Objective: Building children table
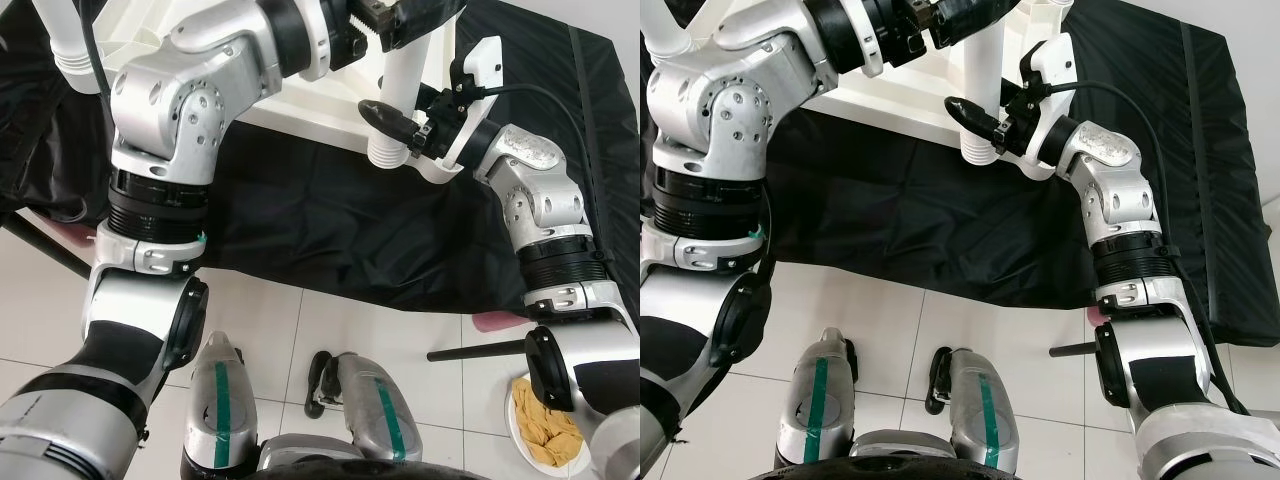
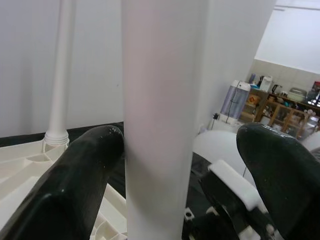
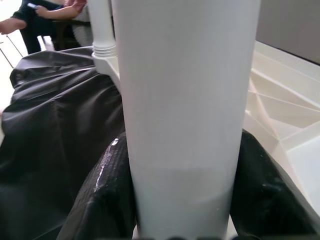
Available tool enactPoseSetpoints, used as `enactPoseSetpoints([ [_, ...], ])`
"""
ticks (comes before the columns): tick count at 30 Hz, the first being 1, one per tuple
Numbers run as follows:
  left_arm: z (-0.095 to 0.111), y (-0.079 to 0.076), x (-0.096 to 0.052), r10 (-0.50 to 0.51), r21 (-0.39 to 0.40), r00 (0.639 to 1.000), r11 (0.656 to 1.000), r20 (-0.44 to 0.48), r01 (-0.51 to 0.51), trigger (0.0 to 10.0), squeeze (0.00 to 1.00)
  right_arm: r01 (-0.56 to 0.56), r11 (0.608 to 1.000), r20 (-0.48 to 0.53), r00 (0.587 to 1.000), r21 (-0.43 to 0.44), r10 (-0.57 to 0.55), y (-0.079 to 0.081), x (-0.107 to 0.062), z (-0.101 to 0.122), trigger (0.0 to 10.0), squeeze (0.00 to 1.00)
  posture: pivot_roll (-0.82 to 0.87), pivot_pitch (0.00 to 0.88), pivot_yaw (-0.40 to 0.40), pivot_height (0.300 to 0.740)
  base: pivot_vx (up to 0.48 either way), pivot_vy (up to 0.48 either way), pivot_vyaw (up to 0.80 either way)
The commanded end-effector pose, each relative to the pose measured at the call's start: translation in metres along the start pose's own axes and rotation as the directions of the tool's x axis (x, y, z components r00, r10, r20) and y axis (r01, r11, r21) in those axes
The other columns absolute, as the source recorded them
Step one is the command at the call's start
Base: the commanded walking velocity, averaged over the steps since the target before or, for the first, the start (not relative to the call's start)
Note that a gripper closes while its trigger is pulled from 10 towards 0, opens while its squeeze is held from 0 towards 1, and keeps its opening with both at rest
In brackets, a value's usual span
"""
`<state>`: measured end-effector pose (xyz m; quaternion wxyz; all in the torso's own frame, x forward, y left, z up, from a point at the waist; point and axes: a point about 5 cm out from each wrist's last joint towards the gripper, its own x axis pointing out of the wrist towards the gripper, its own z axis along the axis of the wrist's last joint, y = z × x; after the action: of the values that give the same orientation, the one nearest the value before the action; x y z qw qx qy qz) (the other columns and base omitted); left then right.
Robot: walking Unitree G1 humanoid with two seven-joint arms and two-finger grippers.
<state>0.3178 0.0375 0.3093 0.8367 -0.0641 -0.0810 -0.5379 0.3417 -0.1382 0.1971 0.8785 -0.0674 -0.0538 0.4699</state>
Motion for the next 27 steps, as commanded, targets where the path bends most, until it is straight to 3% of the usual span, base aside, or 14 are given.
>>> enactPoseSetpoints([
  [1, 0.001, -0.004, 0.008, -0.015, -0.014, 1.0, 1.0, -0.016, 0.015, 10.0, 0.0, -0.03, 0.999, -0.004, 1.0, -0.022, 0.03, 0.002, -0.001, 0.002, 10.0, 0.0, 0.15, 0.008, -0.129, 0.74, 0.0, 0.0, 0.0],
  [11, 0.005, -0.002, 0.016, 0.012, -0.037, 0.999, 0.999, -0.031, -0.013, 10.0, 0.0, -0.049, 0.999, -0.01, 0.999, -0.017, 0.049, 0.006, -0.001, -0.003, 10.0, 0.0, 0.14, 0.009, -0.121, 0.74, 0.0, 0.0, 0.0],
  [12, 0.005, -0.004, 0.016, -0.003, -0.041, 1.0, 0.999, -0.026, 0.002, 4.7, 0.0, -0.045, 0.999, -0.008, 0.999, -0.014, 0.045, 0.006, -0.001, -0.004, 10.0, 0.0, 0.14, 0.009, -0.118, 0.74, 0.0, 0.0, 0.0],
  [14, 0.006, -0.005, 0.016, -0.01, -0.042, 1.0, 0.999, -0.021, 0.009, 4.7, 0.0, -0.042, 0.999, -0.007, 0.999, -0.013, 0.042, 0.006, -0.001, -0.004, 10.0, 0.0, 0.14, 0.009, -0.118, 0.74, 0.0, 0.0, 0.0],
  [15, 0.007, -0.006, 0.015, -0.029, -0.047, 1.0, 0.999, -0.012, 0.028, 0.0, 0.0, -0.035, 0.999, -0.005, 0.999, -0.01, 0.035, 0.006, -0.001, -0.004, 10.0, 0.0, 0.14, 0.007, -0.113, 0.74, 0.0, 0.0, 0.0],
  [27, 0.008, -0.013, 0.011, -0.067, -0.054, 0.998, 0.996, 0.005, 0.067, 0.0, 0.0, -0.003, 1.0, 0.016, 1.0, 0.013, 0.003, 0.01, -0.001, -0.007, 10.0, 0.0, 0.12, 0.004, -0.081, 0.74, 0.0, 0.0, 0.0],
])
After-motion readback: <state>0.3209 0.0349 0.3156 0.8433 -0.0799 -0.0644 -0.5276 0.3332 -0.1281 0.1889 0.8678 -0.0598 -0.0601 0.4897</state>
